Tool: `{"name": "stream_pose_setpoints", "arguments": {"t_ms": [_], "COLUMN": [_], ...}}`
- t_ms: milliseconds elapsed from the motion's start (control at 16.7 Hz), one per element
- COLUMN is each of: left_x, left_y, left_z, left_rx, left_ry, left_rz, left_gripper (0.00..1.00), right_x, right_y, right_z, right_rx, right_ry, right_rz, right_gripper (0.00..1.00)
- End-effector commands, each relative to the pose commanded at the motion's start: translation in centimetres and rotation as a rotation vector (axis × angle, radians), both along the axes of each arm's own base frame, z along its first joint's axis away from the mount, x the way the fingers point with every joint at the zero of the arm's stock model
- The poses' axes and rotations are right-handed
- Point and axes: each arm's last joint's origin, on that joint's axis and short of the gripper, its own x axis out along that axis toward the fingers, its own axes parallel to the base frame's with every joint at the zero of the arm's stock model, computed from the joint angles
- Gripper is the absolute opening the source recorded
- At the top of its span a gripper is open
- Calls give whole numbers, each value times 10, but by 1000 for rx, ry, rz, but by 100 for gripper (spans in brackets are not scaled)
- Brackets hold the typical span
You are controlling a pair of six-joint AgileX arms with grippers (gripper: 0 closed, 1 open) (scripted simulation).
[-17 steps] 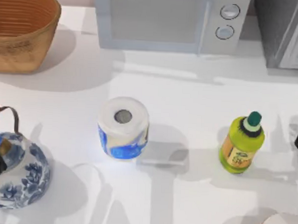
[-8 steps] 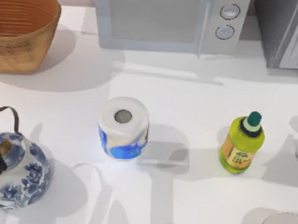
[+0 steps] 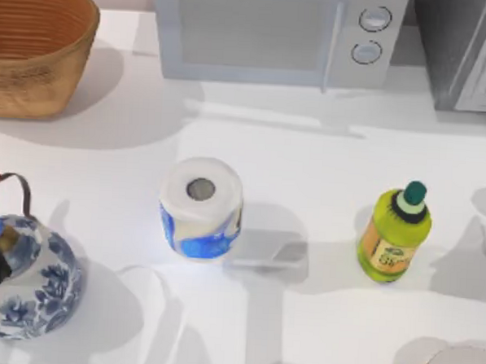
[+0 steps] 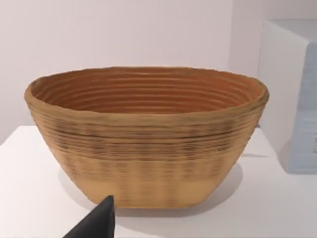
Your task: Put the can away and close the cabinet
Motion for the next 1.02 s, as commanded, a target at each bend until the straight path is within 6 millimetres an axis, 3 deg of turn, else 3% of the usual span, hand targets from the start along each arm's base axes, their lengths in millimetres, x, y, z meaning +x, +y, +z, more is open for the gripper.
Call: {"name": "stream_pose_setpoints", "arguments": {"t_ms": [420, 720, 1020], "left_x": [0, 0, 0], "left_y": [0, 0, 0], "left_z": [0, 0, 0], "left_rx": [0, 0, 0], "left_ry": [0, 0, 0], "left_rz": [0, 0, 0], "left_gripper": [100, 100, 100], "right_x": [49, 56, 56], "right_y": [-2, -2, -2], "right_z": [-10, -11, -11], "right_rx": [-1, -1, -1], "right_ry": [-2, -1, -1], "right_rz": [-3, -3, -3], "right_gripper": [100, 100, 62]}}
